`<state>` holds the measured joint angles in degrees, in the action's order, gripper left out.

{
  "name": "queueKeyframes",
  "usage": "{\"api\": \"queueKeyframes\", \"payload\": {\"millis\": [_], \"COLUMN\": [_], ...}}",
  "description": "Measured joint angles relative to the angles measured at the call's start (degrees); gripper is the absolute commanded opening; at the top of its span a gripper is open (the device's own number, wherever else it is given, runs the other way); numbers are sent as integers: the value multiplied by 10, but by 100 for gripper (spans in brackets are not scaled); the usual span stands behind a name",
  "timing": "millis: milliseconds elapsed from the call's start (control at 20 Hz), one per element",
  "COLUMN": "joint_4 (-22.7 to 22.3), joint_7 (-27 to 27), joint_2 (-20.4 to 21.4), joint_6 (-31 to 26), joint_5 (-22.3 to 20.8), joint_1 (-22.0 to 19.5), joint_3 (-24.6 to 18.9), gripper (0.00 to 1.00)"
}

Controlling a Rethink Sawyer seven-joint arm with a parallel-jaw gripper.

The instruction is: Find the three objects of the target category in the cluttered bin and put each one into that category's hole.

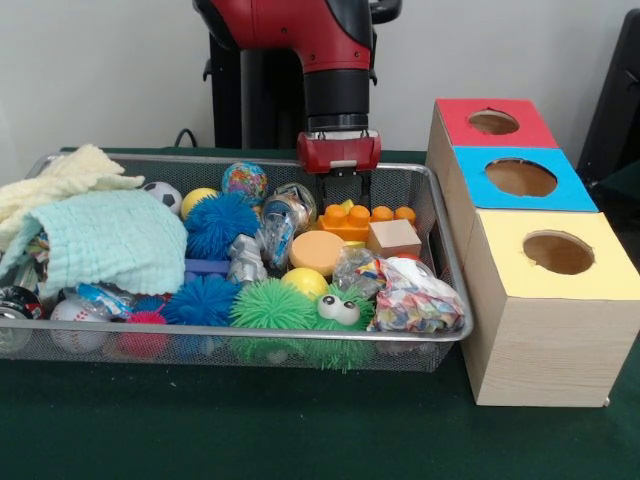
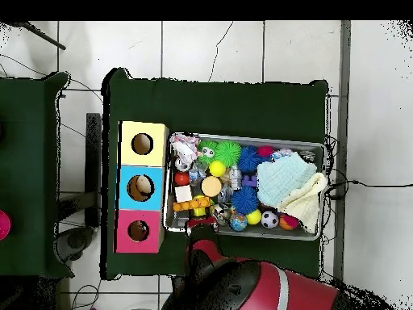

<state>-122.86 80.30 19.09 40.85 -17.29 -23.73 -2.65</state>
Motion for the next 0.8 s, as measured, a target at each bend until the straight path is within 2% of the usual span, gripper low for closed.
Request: {"api": "queueKeyframes", "payload": {"millis": [500,800], "joint_4": [0,-6], "joint_7": [0,0], "joint_2": [12,68], "joint_6": [-12,-88], "joint_5": [1,-4], "joint_1": [2,-11], "joint_3": [5,4], "gripper": [0,0]}}
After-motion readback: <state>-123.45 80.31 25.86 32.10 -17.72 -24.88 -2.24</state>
